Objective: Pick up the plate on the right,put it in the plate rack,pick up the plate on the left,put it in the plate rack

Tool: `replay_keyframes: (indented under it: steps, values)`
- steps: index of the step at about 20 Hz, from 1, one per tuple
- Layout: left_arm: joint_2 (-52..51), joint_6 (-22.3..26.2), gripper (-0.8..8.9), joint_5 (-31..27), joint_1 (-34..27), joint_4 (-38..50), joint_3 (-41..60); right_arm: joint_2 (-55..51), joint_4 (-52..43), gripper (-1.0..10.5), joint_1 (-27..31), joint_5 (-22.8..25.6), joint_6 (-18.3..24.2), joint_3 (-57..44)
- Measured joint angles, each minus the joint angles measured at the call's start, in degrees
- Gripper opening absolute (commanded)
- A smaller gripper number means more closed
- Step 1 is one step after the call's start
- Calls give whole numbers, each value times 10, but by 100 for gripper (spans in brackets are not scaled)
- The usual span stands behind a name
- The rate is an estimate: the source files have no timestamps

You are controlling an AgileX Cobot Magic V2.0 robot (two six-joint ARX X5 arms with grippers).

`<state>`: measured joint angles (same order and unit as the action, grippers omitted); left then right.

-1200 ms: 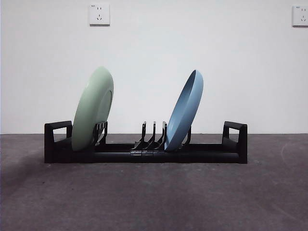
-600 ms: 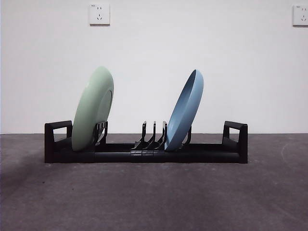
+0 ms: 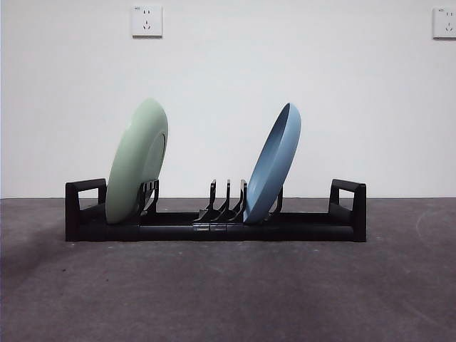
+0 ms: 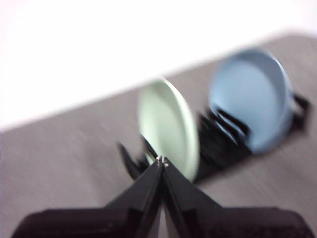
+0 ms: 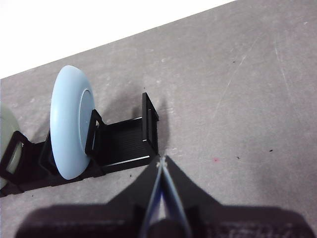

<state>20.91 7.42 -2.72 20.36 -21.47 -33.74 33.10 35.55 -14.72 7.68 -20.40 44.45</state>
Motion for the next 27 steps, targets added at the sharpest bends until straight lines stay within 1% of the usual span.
replay_keyframes:
  steps: [2, 4, 6, 8, 12, 15, 17, 22, 27]
  values:
    - [-33, -1, -3, 3, -55, 89, 73, 0, 0, 1, 0, 0, 0, 0]
    - [-68, -11, -3, 31, -98, 146, 149, 0, 0, 1, 0, 0, 0, 0]
    - [-107, -26, -3, 56, -133, 161, 209, 0, 0, 1, 0, 0, 0, 0]
    - [-144, -42, -4, 59, -155, 160, 250, 0, 0, 1, 0, 0, 0, 0]
    - [-196, -56, -3, 60, -162, 132, 303, 0, 0, 1, 0, 0, 0, 0]
    - [-206, -56, -3, 60, -162, 126, 327, 0, 0, 1, 0, 0, 0, 0]
    - [-206, -60, -4, 59, -163, 110, 327, 0, 0, 1, 0, 0, 0, 0]
    - [-206, -75, -4, 59, -163, 111, 327, 0, 0, 1, 0, 0, 0, 0]
    - [-206, -75, -4, 59, -163, 111, 327, 0, 0, 1, 0, 0, 0, 0]
